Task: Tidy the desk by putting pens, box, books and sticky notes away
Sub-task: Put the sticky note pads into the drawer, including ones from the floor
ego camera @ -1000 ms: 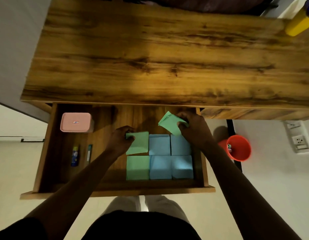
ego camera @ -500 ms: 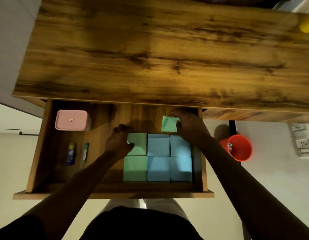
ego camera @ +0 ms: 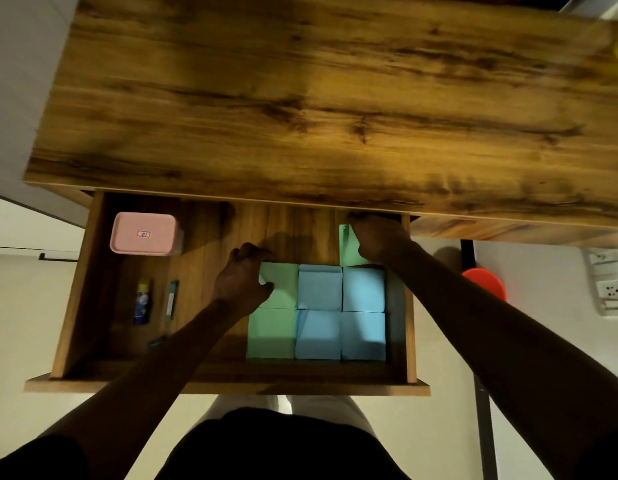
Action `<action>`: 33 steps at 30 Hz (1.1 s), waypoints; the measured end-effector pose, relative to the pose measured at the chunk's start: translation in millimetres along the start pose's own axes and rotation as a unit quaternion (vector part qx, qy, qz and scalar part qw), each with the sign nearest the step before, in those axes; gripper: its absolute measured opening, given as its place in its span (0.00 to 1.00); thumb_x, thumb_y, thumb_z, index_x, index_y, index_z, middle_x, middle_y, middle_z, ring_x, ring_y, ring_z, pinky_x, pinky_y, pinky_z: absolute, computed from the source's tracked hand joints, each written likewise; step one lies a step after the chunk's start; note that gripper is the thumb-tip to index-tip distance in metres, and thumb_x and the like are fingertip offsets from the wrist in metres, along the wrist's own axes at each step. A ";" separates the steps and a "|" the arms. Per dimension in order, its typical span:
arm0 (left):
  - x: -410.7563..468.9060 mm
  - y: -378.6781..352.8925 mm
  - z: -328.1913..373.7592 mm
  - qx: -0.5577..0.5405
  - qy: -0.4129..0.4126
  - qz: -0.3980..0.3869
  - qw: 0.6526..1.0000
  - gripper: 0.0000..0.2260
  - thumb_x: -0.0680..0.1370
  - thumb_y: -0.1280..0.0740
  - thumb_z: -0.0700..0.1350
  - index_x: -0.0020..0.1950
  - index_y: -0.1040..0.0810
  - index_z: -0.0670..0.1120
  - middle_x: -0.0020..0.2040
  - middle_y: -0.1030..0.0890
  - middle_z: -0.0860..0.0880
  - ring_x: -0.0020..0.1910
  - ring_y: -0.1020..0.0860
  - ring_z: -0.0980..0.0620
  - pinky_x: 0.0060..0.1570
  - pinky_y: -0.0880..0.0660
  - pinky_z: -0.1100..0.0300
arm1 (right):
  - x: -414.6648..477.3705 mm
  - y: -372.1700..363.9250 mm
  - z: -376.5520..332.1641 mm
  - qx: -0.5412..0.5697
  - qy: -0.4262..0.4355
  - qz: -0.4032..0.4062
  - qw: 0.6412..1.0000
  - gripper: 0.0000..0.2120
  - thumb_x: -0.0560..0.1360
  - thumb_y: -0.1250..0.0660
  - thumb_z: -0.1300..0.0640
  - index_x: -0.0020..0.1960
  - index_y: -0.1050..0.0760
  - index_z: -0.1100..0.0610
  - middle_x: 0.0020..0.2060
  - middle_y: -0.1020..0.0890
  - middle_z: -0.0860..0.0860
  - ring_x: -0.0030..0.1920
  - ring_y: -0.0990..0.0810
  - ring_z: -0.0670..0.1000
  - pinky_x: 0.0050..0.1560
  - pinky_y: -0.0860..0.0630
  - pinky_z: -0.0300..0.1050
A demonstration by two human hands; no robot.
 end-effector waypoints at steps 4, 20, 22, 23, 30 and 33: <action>-3.4 7.6 8.2 -0.016 -0.012 0.025 0.999 0.24 0.71 0.23 0.49 0.65 0.23 0.52 0.64 0.27 0.53 0.64 0.29 0.50 0.50 0.22 0.56 | 2.5 -1.9 -1.1 -0.112 0.003 0.021 0.993 0.16 0.78 0.34 0.60 0.66 0.23 0.58 0.62 0.19 0.55 0.64 0.21 0.60 0.64 0.23 0.57; -10.3 28.7 29.3 -0.036 -0.022 0.036 0.998 0.24 0.72 0.23 0.49 0.67 0.24 0.52 0.65 0.27 0.52 0.66 0.28 0.49 0.52 0.25 0.58 | -11.4 -1.8 -4.8 -0.071 -0.034 0.009 0.997 0.14 0.74 0.28 0.61 0.59 0.20 0.58 0.55 0.16 0.55 0.56 0.16 0.57 0.57 0.18 0.52; -12.5 32.3 30.5 -0.042 -0.024 0.040 0.998 0.23 0.73 0.24 0.50 0.67 0.24 0.52 0.66 0.27 0.52 0.66 0.28 0.49 0.52 0.25 0.59 | -16.4 2.9 -8.5 -0.048 -0.027 0.027 0.998 0.14 0.74 0.29 0.61 0.59 0.21 0.58 0.54 0.16 0.55 0.55 0.16 0.57 0.55 0.19 0.51; -13.8 34.4 31.5 -0.046 -0.027 0.041 0.998 0.23 0.74 0.25 0.50 0.67 0.24 0.52 0.66 0.27 0.52 0.66 0.28 0.50 0.53 0.26 0.59 | -20.1 6.3 -11.3 -0.037 -0.020 0.041 0.998 0.15 0.74 0.30 0.61 0.60 0.21 0.57 0.54 0.16 0.55 0.55 0.16 0.58 0.54 0.20 0.51; -36.6 56.8 31.7 -0.105 -0.095 0.061 0.988 0.19 0.81 0.33 0.47 0.72 0.29 0.54 0.70 0.28 0.52 0.66 0.26 0.50 0.59 0.21 0.50 | -74.8 26.8 -37.9 0.126 -0.040 0.166 0.977 0.15 0.76 0.36 0.45 0.59 0.21 0.49 0.51 0.15 0.52 0.51 0.16 0.57 0.51 0.19 0.53; -53.2 67.4 24.1 -0.114 -0.102 0.069 0.986 0.20 0.81 0.34 0.47 0.73 0.30 0.55 0.70 0.27 0.53 0.66 0.26 0.52 0.60 0.22 0.50 | -104.5 29.5 -60.9 0.192 -0.031 0.212 0.958 0.13 0.77 0.36 0.45 0.59 0.23 0.49 0.53 0.16 0.50 0.51 0.16 0.54 0.50 0.18 0.51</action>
Point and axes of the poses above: each hand's wrist, its own x-axis towards the middle knuckle, its own y-axis out of the back of the hand, z = x × y, the point moved 4 cm from there along x, towards the middle knuckle
